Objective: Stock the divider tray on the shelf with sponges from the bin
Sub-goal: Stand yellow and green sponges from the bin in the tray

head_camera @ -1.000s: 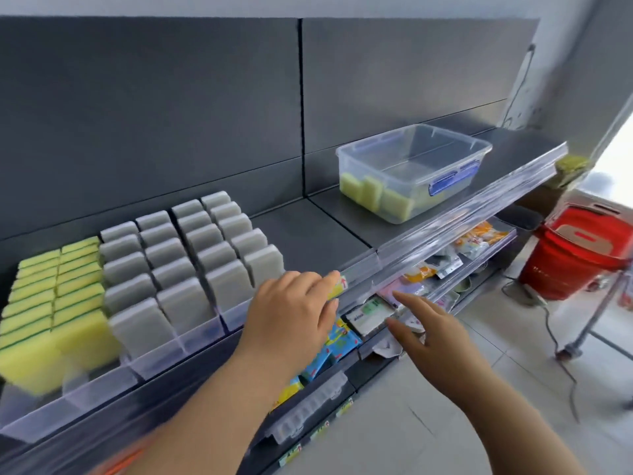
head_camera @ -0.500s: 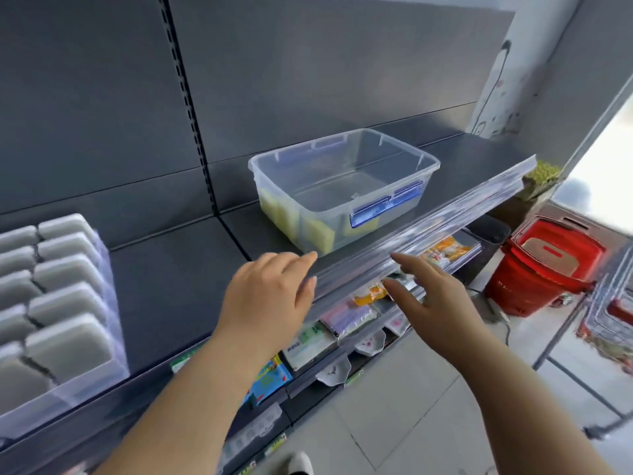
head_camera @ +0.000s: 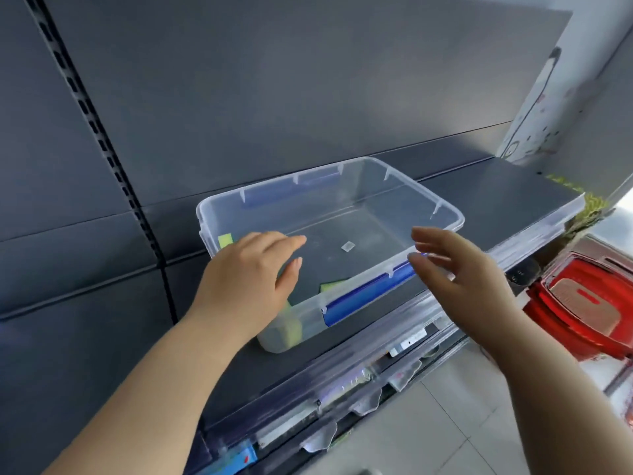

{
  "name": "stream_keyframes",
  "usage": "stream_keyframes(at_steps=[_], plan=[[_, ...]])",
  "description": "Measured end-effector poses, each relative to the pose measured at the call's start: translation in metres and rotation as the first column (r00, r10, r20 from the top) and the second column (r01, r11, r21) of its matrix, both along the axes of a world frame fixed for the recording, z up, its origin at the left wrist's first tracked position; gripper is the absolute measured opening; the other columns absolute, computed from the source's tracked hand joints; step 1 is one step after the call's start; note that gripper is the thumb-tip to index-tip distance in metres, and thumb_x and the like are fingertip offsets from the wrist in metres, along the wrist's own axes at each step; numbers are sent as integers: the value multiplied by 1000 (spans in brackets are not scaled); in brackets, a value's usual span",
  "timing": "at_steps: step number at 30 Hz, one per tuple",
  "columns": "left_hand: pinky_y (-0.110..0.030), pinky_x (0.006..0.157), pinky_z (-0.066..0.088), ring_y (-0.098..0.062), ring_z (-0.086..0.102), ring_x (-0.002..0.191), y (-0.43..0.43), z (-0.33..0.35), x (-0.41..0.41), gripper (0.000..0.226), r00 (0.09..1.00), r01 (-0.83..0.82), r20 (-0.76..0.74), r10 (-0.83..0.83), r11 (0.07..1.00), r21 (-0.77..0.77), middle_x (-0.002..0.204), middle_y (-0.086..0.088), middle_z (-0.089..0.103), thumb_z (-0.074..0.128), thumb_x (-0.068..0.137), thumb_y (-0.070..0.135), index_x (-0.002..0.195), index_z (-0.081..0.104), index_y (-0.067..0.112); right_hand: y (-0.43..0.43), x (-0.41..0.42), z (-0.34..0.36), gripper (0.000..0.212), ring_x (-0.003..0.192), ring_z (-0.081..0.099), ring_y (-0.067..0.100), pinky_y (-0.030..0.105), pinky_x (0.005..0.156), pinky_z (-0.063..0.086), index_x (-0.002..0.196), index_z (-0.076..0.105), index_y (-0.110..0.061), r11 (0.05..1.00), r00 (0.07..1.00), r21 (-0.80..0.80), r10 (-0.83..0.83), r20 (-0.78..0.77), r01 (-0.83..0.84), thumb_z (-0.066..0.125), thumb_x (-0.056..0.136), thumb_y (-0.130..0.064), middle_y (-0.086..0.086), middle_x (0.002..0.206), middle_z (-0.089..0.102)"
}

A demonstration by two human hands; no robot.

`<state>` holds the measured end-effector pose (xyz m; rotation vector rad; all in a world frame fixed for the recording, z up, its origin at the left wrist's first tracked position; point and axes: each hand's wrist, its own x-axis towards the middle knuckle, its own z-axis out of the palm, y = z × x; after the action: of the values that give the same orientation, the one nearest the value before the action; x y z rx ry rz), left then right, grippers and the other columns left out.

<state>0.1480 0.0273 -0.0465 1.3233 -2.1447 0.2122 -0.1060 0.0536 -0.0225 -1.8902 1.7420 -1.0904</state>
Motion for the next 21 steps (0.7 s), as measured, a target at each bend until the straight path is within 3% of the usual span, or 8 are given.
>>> stream_keyframes(at_steps=[4, 6, 9, 11, 13, 15, 18, 21], plan=[[-31, 63, 52, -19, 65, 89, -24, -4, -10, 39, 992, -124, 18, 123, 991, 44, 98, 4, 68, 39, 87, 35, 110, 67, 20, -78, -6, 3, 30, 99, 59, 7, 18, 88, 43, 117, 59, -24, 974, 971, 26, 228, -77, -226, 61, 87, -24, -8, 108, 63], [-29, 62, 51, -18, 65, 89, -30, -5, -15, 36, 976, -217, 42, 215, 974, 65, 99, 6, 68, 42, 88, 34, 111, 67, 22, -116, 0, 2, 34, 98, 59, 8, 22, 92, 45, 120, 59, -22, 904, 890, 148, 423, -170, -401, 62, 87, -27, -7, 109, 63], [-29, 58, 52, -18, 65, 89, -30, -4, -24, 36, 932, -362, 51, 359, 929, 77, 100, 7, 68, 41, 87, 36, 109, 67, 24, -159, 21, -2, 37, 99, 59, 11, 28, 94, 46, 123, 56, -25, 690, 645, 408, 716, -267, -597, 60, 87, -32, -5, 115, 62], [-30, 57, 52, -20, 65, 88, -28, -2, -28, 40, 904, -428, 43, 426, 900, 83, 101, 6, 69, 38, 86, 37, 109, 67, 24, -172, 42, -7, 36, 104, 56, 14, 27, 94, 43, 125, 54, -27, 533, 403, 551, 846, -349, -642, 57, 89, -33, -5, 120, 59], [-32, 58, 53, -21, 66, 89, -23, -1, -31, 35, 878, -478, 82, 472, 875, 81, 103, 4, 69, 44, 86, 34, 110, 68, 23, -177, 61, -16, 37, 114, 51, 17, 28, 97, 37, 127, 53, -26, 399, 115, 652, 894, -434, -644, 55, 91, -32, -3, 127, 55], [-34, 59, 55, -21, 65, 89, -17, 1, -32, 31, 868, -493, 112, 483, 866, 88, 101, 4, 69, 53, 83, 28, 109, 68, 23, -175, 75, -24, 35, 120, 47, 20, 31, 100, 35, 126, 55, -25, 300, -103, 746, 892, -441, -595, 52, 92, -34, -3, 132, 52], [-34, 55, 55, -17, 65, 85, -8, 5, -34, 30, 869, -487, 166, 466, 866, 118, 97, 9, 68, 55, 81, 27, 107, 68, 25, -173, 83, -38, 32, 114, 51, 23, 35, 96, 40, 121, 59, -21, 258, -277, 835, 861, -427, -486, 46, 94, -33, 0, 126, 57], [-31, 52, 52, -16, 65, 82, -6, 5, -32, 25, 865, -489, 194, 464, 865, 111, 93, 11, 68, 62, 81, 24, 105, 69, 26, -174, 84, -47, 32, 103, 55, 28, 32, 80, 42, 118, 61, -12, 318, -424, 850, 760, -494, -420, 49, 92, -27, 9, 119, 61]])
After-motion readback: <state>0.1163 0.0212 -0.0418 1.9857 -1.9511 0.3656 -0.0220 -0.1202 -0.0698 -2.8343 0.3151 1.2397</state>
